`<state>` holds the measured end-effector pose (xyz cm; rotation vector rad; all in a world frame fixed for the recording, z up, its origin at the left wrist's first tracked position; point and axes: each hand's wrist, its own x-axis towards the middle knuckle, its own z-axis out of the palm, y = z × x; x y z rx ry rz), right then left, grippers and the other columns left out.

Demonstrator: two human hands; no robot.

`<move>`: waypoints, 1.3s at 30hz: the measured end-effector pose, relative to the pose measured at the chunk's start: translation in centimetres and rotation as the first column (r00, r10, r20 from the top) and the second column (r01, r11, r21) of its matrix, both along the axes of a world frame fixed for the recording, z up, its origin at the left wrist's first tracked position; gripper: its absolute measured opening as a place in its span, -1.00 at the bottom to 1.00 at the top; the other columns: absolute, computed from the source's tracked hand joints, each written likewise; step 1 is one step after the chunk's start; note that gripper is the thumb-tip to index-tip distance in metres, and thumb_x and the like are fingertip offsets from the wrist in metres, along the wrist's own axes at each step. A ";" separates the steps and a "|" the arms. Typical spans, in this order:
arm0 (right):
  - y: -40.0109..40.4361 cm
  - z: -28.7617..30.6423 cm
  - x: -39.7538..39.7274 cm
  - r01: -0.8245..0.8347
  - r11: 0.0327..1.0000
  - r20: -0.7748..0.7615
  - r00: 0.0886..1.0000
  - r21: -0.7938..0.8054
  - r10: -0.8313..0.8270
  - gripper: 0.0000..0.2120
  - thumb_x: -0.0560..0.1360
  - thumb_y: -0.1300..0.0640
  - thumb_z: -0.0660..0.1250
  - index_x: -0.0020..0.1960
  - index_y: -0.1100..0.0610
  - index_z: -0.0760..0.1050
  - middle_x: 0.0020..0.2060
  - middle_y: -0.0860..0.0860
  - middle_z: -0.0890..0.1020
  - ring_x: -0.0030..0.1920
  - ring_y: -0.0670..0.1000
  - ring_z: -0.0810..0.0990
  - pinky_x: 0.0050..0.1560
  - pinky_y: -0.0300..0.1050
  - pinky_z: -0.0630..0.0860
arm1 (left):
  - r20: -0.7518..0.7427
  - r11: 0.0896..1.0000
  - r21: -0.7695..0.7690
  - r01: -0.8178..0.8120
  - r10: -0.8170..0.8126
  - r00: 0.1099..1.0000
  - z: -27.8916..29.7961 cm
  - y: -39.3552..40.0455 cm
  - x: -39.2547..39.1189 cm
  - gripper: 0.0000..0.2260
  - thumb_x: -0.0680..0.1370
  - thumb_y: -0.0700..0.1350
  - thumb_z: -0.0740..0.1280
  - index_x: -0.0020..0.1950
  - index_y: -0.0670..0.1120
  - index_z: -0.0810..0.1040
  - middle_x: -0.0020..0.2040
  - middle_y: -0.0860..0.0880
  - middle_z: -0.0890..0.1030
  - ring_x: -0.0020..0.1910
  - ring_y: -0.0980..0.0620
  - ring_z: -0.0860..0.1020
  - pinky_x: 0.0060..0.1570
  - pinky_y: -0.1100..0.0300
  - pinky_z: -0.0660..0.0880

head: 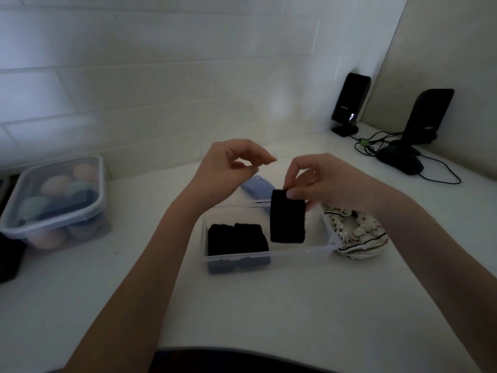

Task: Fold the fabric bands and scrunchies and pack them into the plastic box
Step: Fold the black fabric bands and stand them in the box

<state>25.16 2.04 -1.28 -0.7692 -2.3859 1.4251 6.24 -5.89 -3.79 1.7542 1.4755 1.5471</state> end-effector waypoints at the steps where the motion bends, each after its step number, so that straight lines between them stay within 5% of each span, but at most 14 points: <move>1: -0.5 -0.3 -0.1 0.009 0.998 0.031 0.999 0.061 -0.011 -0.92 0.42 0.35 0.39 -0.15 0.26 0.49 -0.33 0.06 0.69 -0.31 -0.05 0.67 -0.29 -0.17 0.62 | -0.017 1.000 -0.002 -0.008 0.008 1.000 0.0 0.0 0.1 -0.51 0.40 -0.47 0.28 -0.25 0.17 0.62 -0.22 0.19 0.68 -0.15 0.21 0.60 -0.16 0.36 0.49; 9: -2.6 -3.2 -1.2 0.026 0.912 0.163 0.981 0.409 -0.101 -0.80 0.41 0.19 0.42 -0.28 0.01 0.44 -0.33 -0.06 0.61 -0.30 0.03 0.64 -0.16 0.05 0.62 | -0.152 0.999 -0.024 -0.046 0.042 0.987 -0.2 -0.2 0.9 -0.55 0.38 -0.45 0.24 -0.24 0.13 0.60 -0.21 0.16 0.65 -0.16 0.24 0.61 -0.14 0.36 0.50; 21: -3.6 -3.9 -1.8 -0.145 0.686 0.342 0.926 0.713 -0.159 -0.90 0.46 -0.03 0.34 -0.09 -0.02 0.57 -0.12 -0.03 0.66 -0.05 0.00 0.57 -0.10 -0.11 0.49 | -0.248 0.997 -0.068 -0.043 0.025 0.968 -0.8 0.1 1.6 -0.59 0.32 -0.47 0.21 -0.20 0.01 0.65 -0.24 0.17 0.64 -0.19 0.25 0.57 -0.22 0.42 0.47; 26: -3.7 -3.7 -2.0 -0.241 0.634 0.426 0.892 0.735 -0.155 -0.83 0.48 -0.05 0.31 -0.02 -0.03 0.63 -0.01 0.02 0.60 0.03 0.07 0.56 -0.07 -0.01 0.53 | -0.250 0.997 -0.066 -0.041 0.023 0.968 -0.7 0.0 1.6 -0.60 0.33 -0.47 0.22 -0.20 0.01 0.64 -0.24 0.17 0.63 -0.18 0.25 0.57 -0.22 0.46 0.44; 33: -3.4 -2.2 -1.0 -0.274 0.862 0.515 0.857 0.427 0.017 -0.63 0.39 0.04 0.45 0.20 -0.01 0.57 0.01 0.03 0.67 -0.04 -0.03 0.62 0.08 -0.11 0.54 | -0.256 0.995 -0.080 -0.053 0.031 0.966 -0.8 0.1 1.7 -0.61 0.36 -0.46 0.22 -0.20 0.00 0.64 -0.24 0.12 0.64 -0.17 0.24 0.58 -0.20 0.47 0.45; 39: -4.0 -2.6 -1.3 -0.329 0.795 0.542 0.840 0.510 0.000 -0.65 0.44 0.02 0.39 0.21 -0.10 0.53 -0.05 -0.04 0.64 -0.08 -0.06 0.57 -0.05 -0.11 0.54 | -0.270 0.994 -0.094 -0.056 0.029 0.962 -0.9 0.2 1.8 -0.63 0.37 -0.46 0.23 -0.19 -0.01 0.64 -0.23 0.10 0.64 -0.18 0.27 0.57 -0.20 0.48 0.45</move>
